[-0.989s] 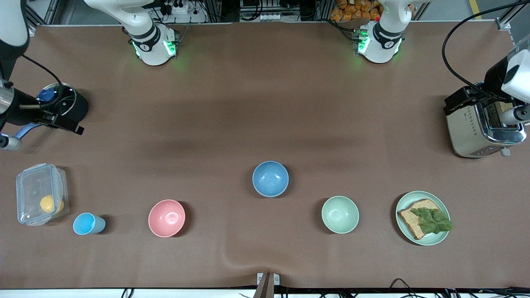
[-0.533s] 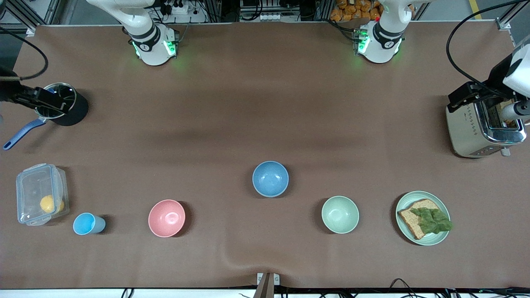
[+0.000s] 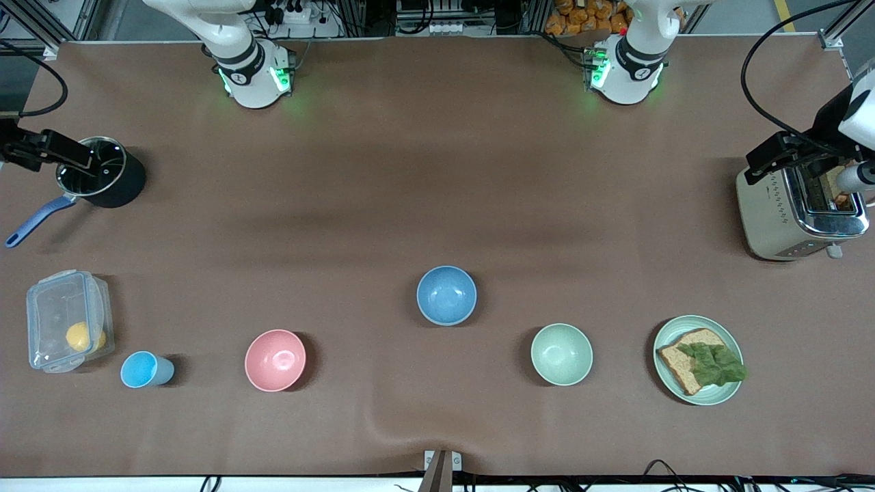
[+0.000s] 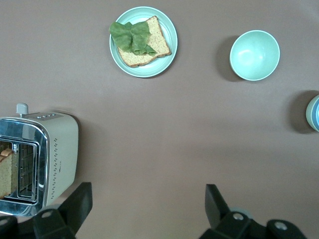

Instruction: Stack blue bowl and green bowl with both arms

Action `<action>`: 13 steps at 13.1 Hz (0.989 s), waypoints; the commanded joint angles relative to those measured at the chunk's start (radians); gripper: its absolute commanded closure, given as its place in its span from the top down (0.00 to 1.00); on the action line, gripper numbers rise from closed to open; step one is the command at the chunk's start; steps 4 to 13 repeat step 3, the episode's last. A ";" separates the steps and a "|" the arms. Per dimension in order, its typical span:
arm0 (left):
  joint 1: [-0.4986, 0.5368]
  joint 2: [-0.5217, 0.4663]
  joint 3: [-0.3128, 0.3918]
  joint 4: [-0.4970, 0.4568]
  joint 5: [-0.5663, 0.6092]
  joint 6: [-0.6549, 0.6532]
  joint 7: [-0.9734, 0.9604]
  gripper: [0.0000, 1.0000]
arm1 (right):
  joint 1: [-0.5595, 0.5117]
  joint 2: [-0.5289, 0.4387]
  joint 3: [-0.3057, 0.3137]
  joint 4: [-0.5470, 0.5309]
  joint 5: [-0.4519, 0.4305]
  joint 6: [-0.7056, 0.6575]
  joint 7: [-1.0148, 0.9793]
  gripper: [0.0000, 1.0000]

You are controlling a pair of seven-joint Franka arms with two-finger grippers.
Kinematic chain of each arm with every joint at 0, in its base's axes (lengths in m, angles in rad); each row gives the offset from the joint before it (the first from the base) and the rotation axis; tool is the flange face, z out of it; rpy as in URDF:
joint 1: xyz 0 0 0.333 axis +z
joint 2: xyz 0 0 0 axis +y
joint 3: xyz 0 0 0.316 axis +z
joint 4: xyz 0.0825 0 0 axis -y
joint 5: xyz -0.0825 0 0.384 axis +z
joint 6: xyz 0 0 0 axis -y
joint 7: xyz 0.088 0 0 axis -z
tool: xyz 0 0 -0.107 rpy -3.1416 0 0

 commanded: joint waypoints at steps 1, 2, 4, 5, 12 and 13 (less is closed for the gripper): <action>0.002 -0.001 -0.001 0.006 0.001 0.013 0.023 1.00 | -0.020 -0.003 0.020 0.009 -0.020 -0.006 -0.015 1.00; 0.002 0.005 -0.001 0.012 0.000 0.012 0.023 1.00 | -0.020 -0.003 0.020 0.009 -0.020 -0.004 -0.014 1.00; 0.002 0.005 -0.001 0.011 0.001 0.012 0.023 1.00 | -0.020 -0.003 0.020 0.009 -0.020 -0.004 -0.014 1.00; 0.002 0.005 -0.001 0.011 0.001 0.012 0.023 1.00 | -0.020 -0.003 0.020 0.009 -0.020 -0.004 -0.014 1.00; 0.002 0.005 -0.001 0.011 0.001 0.012 0.023 1.00 | -0.020 -0.003 0.020 0.009 -0.020 -0.004 -0.014 1.00; 0.002 0.005 -0.001 0.011 0.001 0.012 0.023 1.00 | -0.020 -0.003 0.020 0.009 -0.020 -0.004 -0.014 1.00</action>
